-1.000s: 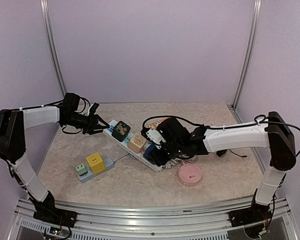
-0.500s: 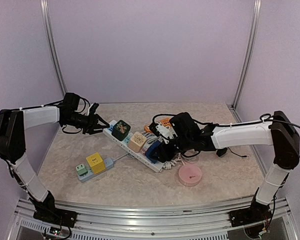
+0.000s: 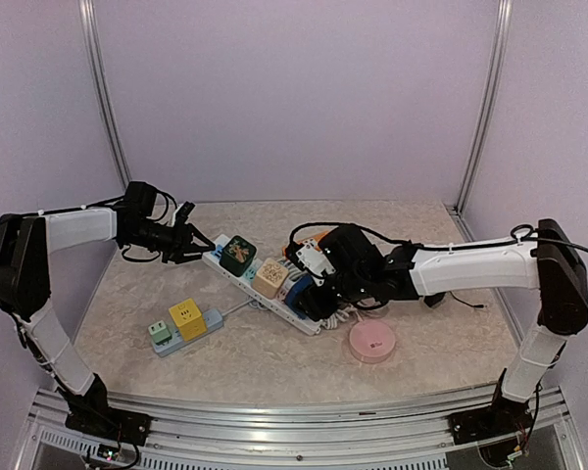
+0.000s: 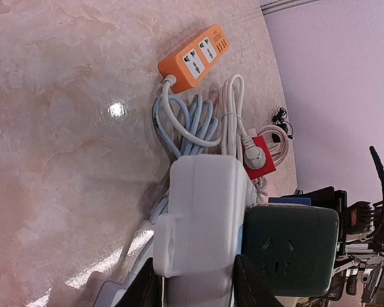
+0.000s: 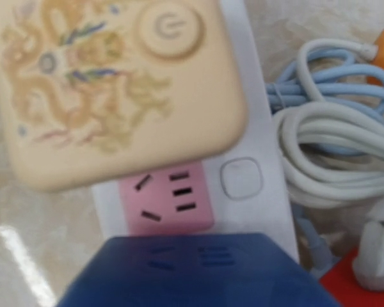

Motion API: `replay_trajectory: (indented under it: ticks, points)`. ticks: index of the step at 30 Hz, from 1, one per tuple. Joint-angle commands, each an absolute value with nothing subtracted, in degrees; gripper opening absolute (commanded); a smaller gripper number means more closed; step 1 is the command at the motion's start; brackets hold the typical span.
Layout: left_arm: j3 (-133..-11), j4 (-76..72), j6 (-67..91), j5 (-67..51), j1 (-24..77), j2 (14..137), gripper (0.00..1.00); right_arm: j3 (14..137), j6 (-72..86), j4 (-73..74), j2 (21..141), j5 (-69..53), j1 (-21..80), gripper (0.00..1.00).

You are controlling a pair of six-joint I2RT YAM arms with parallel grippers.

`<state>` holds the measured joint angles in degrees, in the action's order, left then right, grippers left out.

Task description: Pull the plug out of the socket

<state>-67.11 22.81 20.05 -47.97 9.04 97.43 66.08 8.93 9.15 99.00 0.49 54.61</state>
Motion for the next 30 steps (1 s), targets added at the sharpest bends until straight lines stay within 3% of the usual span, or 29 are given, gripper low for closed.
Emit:
replay_trajectory:
  ticks: [1,10,19,30]
  points:
    - [-67.30,23.95,14.94,-41.05,8.53,98.40,0.08,71.85,6.12,7.78,97.40,15.54,56.98,0.00]
    - [-67.35,24.05,14.86,-40.87,8.53,98.35,0.08,75.05,2.80,10.72,99.12,23.17,60.29,0.00]
    - [-67.34,23.98,14.86,-40.86,8.36,97.69,0.08,71.73,3.25,9.16,89.39,25.50,60.10,0.00]
    - [-67.21,23.75,14.60,-40.79,8.35,96.36,0.08,70.11,5.07,16.34,84.33,22.03,44.61,0.00]
